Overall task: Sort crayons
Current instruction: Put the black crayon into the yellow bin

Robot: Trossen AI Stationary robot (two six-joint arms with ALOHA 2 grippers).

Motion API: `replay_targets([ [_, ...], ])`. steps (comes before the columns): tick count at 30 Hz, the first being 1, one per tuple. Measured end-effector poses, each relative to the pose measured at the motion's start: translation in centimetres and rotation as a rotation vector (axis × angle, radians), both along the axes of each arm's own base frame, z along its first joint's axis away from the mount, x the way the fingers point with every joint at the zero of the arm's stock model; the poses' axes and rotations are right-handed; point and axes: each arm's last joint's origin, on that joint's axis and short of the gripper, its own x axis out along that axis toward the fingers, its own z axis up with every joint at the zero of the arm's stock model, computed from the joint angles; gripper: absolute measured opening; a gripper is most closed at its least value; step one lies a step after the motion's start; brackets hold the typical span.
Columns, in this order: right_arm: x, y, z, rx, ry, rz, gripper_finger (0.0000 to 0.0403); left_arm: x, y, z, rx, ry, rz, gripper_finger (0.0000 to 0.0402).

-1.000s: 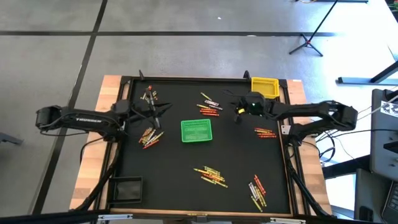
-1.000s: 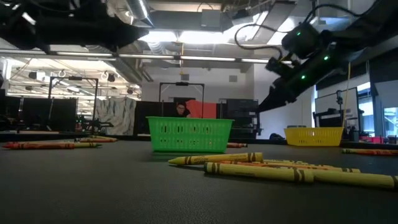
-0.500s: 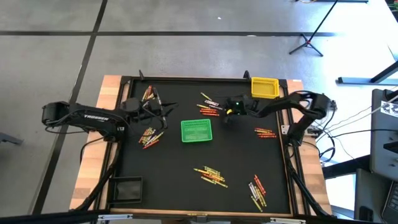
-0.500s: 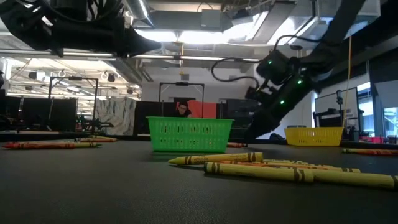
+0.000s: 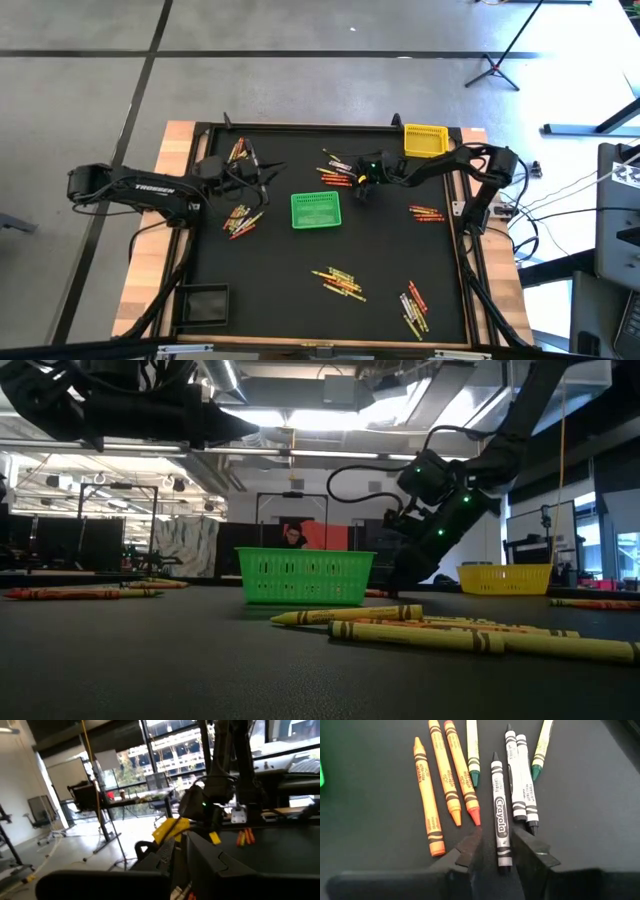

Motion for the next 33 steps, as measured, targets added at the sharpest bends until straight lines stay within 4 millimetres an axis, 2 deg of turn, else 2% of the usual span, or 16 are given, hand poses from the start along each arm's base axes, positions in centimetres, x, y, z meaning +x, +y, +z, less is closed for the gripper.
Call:
replay_targets([
  [6, -0.1, 0.1, -0.1, 0.006, 0.01, 0.005, 0.0021, 0.0, 0.1, 0.2, 0.053, 0.0, 0.008, 0.0035],
  [8, -0.1, 0.1, -0.1, -0.004, 0.013, 0.015, 0.001, 0.0, 0.0, 0.2, 0.059, 0.002, -0.01, 0.0035],
  [15, 0.0, 0.1, 0.1, -0.024, -0.004, 0.021, 0.0029, 0.0, -0.2, 0.7, 0.086, -0.048, -0.084, 0.0035],
  [21, -0.4, 0.1, 1.1, -0.042, -0.008, 0.009, 0.0007, -0.3, -0.3, 1.7, 0.156, -0.137, -0.076, 0.0035],
  [26, -0.6, 0.3, 3.0, -0.059, -0.051, 0.011, 0.0015, -0.4, -0.6, 2.1, 0.174, -0.184, -0.085, 0.0035],
  [33, -2.1, 0.8, 6.3, -0.107, -0.048, -0.036, 0.0026, -0.3, -0.7, 2.2, 0.177, -0.19, -0.089, 0.0035],
])
